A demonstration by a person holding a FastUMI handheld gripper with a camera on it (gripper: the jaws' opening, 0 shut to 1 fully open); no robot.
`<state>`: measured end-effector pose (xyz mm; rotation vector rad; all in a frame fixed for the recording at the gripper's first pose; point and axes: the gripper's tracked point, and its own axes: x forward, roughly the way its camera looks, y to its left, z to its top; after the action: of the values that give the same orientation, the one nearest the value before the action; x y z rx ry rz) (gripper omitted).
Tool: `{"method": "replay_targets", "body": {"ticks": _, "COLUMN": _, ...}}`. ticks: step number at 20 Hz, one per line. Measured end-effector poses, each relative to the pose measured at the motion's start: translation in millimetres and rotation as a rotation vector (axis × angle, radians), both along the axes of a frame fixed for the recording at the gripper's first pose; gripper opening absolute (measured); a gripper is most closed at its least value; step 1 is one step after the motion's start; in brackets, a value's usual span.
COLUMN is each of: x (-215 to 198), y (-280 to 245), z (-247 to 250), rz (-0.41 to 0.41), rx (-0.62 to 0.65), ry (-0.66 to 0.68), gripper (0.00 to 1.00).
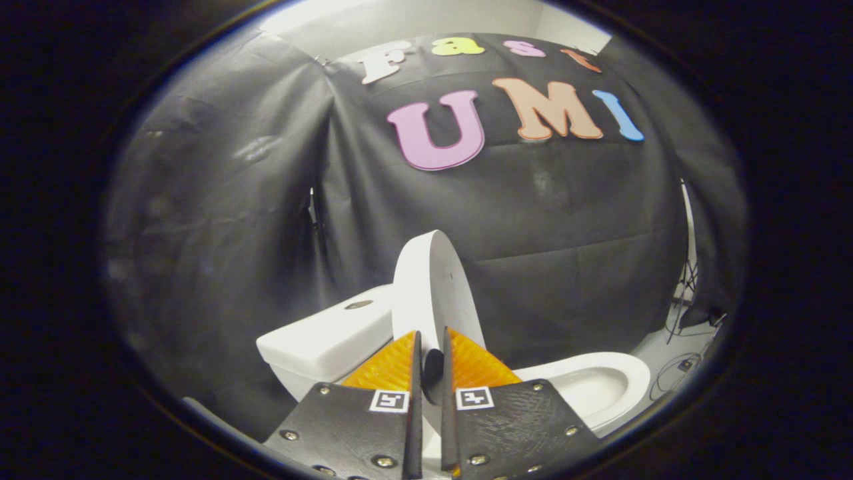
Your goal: Open the toilet lid.
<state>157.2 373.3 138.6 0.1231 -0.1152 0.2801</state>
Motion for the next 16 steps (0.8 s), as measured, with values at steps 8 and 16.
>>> {"method": "replay_targets", "body": {"ticks": 8, "x": -3.0, "y": 41.1, "z": -7.6, "rz": 0.089, "rx": -0.128, "ry": 0.005, "gripper": 0.12}}
{"method": "replay_targets", "body": {"ticks": 16, "x": 5.8, "y": 44.8, "z": -11.7, "rz": 0.137, "rx": -0.111, "ry": 0.042, "gripper": 0.26}}
